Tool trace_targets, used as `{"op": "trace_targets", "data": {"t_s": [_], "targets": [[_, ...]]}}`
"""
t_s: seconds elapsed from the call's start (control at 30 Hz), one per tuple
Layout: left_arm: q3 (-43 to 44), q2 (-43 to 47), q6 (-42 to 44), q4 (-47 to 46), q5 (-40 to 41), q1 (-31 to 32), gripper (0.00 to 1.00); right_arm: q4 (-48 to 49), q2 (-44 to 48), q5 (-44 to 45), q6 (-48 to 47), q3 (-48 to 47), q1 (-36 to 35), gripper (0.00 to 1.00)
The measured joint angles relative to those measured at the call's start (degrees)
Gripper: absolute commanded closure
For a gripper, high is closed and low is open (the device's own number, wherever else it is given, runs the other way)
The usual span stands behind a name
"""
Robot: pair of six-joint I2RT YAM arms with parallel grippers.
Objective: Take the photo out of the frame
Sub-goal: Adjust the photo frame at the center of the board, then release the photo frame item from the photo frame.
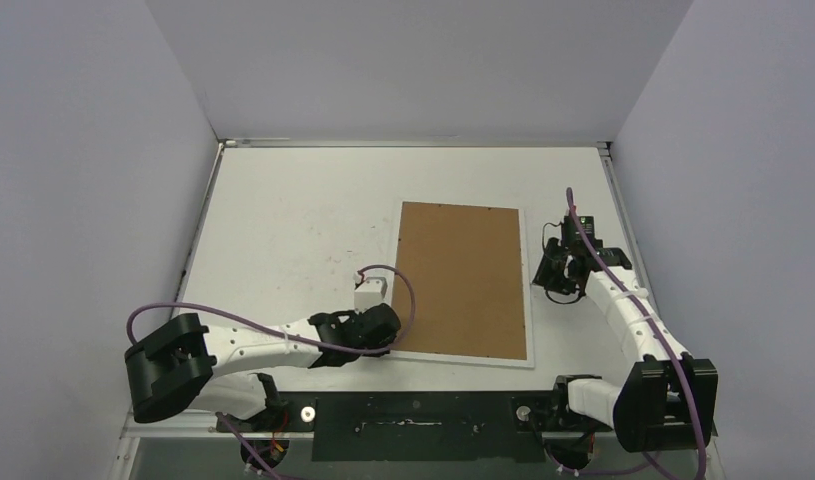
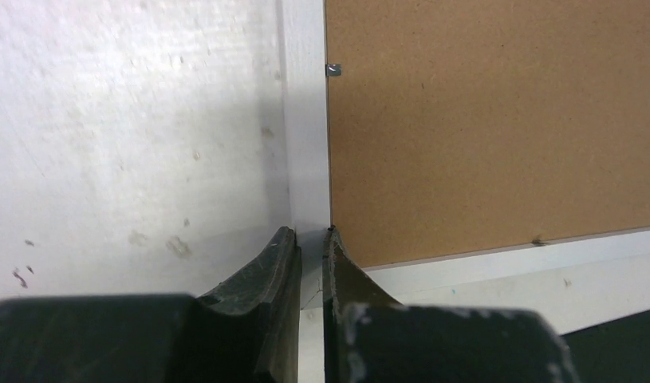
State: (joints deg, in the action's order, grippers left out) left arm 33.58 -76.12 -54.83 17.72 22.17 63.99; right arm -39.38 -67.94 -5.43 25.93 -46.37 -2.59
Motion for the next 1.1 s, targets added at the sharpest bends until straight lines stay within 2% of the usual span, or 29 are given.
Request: {"op": "trace_targets", "data": {"t_s": [0.27, 0.43, 0.57, 0.77, 0.93, 1.03, 1.1], "targets": [[-0.85, 2.32, -9.57, 3.65, 2.34, 7.32, 1.00, -5.95, 8.79, -2.60, -0.09, -4.46, -0.02, 1.00], [-1.55, 2.86, -12.22, 3.37, 2.93, 8.07, 1.00, -4.57, 14.67, -15.76, 0.96, -4.94, -0.13, 1.00], [-4.33, 5.29, -15.30, 0.98, 4.07, 8.68, 1.00, -1.09, 17.81, -26.56, 3.87, 0.96, -1.81, 1.00], [-11.80, 14.93, -21.24, -1.20, 4.20, 9.53, 1.00, 8.76, 21.55, -33.70, 12.39, 11.72, -8.96, 1.00], [-14.97, 19.41, -23.45, 2.40, 4.35, 9.81, 1.00, 15.19, 15.98, -32.72, 15.63, 14.05, -20.52, 1.00], [-14.97, 20.61, -23.50, 4.20, 4.22, 9.86, 0.79, 20.17, 12.07, -29.40, 16.85, 14.03, -29.20, 1.00], [-14.86, 20.98, -22.82, 4.09, 4.20, 9.86, 0.72, 22.82, 9.86, -28.17, 17.40, 14.10, -33.11, 1.00]]}}
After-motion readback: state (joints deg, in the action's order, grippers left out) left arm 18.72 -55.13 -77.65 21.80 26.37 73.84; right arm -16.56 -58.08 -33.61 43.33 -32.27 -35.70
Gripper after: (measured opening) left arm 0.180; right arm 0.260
